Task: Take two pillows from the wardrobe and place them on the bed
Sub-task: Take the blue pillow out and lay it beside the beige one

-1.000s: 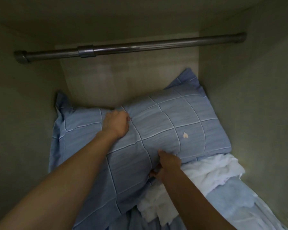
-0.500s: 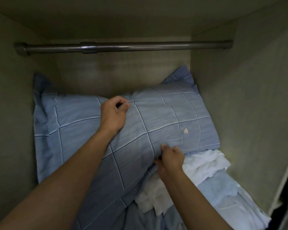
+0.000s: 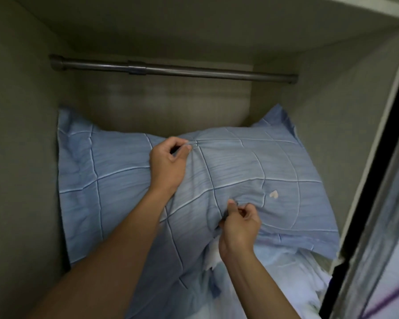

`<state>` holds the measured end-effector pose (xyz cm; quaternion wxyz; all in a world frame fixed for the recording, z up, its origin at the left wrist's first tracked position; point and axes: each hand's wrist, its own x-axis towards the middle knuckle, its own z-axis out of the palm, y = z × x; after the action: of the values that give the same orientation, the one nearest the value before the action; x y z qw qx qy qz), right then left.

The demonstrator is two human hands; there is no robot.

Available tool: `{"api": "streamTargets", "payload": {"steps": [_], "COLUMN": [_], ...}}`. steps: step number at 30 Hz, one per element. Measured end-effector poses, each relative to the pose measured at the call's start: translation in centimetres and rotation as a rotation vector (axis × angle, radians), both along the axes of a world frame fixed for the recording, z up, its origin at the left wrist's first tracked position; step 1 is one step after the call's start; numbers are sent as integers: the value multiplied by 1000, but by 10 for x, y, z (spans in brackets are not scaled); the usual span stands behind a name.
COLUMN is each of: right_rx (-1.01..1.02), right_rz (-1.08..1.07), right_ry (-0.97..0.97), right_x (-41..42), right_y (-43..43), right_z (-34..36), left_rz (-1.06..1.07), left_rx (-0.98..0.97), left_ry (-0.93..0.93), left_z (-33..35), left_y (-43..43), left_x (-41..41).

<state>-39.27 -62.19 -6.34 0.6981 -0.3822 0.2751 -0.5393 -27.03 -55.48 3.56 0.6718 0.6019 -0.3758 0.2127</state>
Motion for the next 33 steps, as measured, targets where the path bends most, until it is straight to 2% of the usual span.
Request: {"api": "streamTargets", "payload": {"steps": [7, 14, 21, 26, 30, 33], "right_rx": [-54, -107, -215, -218, -226, -253], "right_rz": [-60, -93, -258, -345, -450, -521], "right_ry": [-13, 0, 107, 194, 254, 356], "right_x": [-66, -126, -176, -197, -208, -227], "right_y": [10, 33, 49, 67, 94, 116], "right_z": [1, -10, 0, 4, 10, 14], "left_rz": [40, 5, -123, -197, -335, -398], "left_rx": [25, 1, -96, -180, -228, -238], "left_ry": [-30, 50, 201, 333, 474, 544], "left_z": [11, -3, -19, -38, -58, -73], "left_y": [19, 45, 53, 58, 66, 73], "left_x": [-62, -117, -143, -149, -149, -160]}}
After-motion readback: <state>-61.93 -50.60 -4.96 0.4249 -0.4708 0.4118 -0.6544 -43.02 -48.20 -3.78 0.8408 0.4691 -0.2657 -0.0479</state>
